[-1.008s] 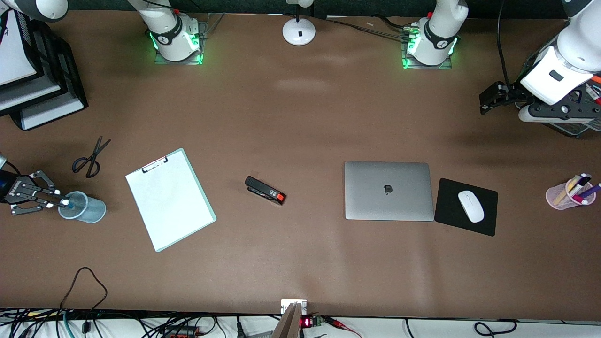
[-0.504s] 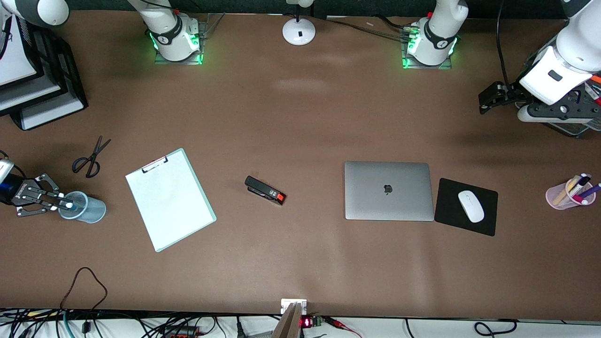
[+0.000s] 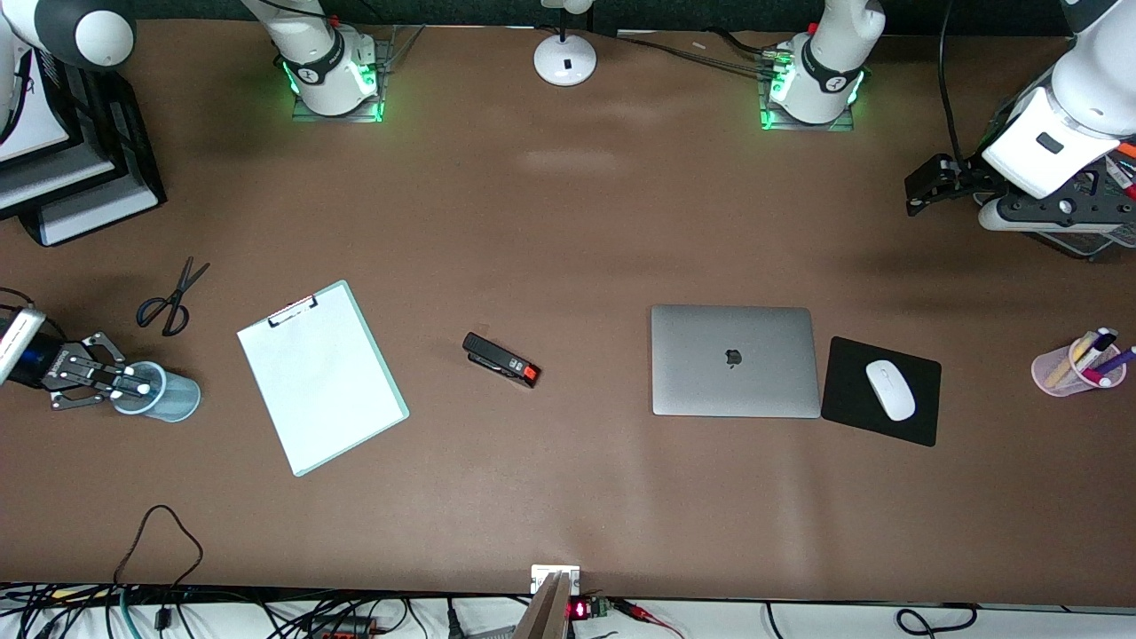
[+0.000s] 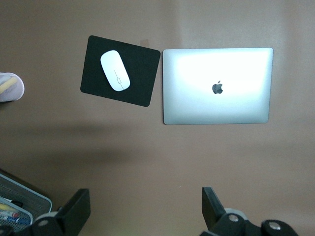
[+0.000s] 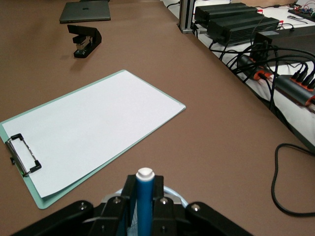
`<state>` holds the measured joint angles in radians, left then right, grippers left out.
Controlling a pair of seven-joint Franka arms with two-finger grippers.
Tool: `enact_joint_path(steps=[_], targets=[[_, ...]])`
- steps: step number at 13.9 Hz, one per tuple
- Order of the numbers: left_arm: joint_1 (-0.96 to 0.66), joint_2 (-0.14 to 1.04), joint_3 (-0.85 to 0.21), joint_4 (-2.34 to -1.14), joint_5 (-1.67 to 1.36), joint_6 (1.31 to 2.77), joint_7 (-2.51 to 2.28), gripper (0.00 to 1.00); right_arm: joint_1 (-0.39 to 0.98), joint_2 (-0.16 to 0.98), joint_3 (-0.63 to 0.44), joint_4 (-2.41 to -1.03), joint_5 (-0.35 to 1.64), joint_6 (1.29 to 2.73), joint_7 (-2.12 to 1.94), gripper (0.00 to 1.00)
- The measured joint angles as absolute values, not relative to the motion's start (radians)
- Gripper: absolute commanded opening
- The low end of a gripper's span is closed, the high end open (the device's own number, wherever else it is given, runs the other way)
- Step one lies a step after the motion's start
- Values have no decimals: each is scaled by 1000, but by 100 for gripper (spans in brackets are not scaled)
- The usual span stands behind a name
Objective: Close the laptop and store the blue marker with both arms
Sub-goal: 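Open the right gripper to release the marker into the pen cup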
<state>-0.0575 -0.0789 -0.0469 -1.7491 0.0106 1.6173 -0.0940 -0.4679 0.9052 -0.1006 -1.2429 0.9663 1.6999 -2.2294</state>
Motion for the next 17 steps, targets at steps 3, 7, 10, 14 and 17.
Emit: enact_joint_path(steps=[3,7,10,14,17], targets=[[-58,-79,-47,-1749,11,1617,-94,100,-469,911,-100,-1240,973,1712,-2232,6],[-58,-79,-47,-1749,11,1617,-94,100,-472,911,-100,-1229,976,1717,-2230,100],[-58,-79,-47,-1749,11,1617,-94,100,-475,904,-101,-1199,976,1685,-2188,100],[-59,-79,-47,-1749,11,1617,-94,100,-479,868,-119,-1183,964,1629,-2123,100],[-59,-79,-47,-1749,11,1617,-94,100,-477,808,-122,-1157,911,1548,-2026,100]])
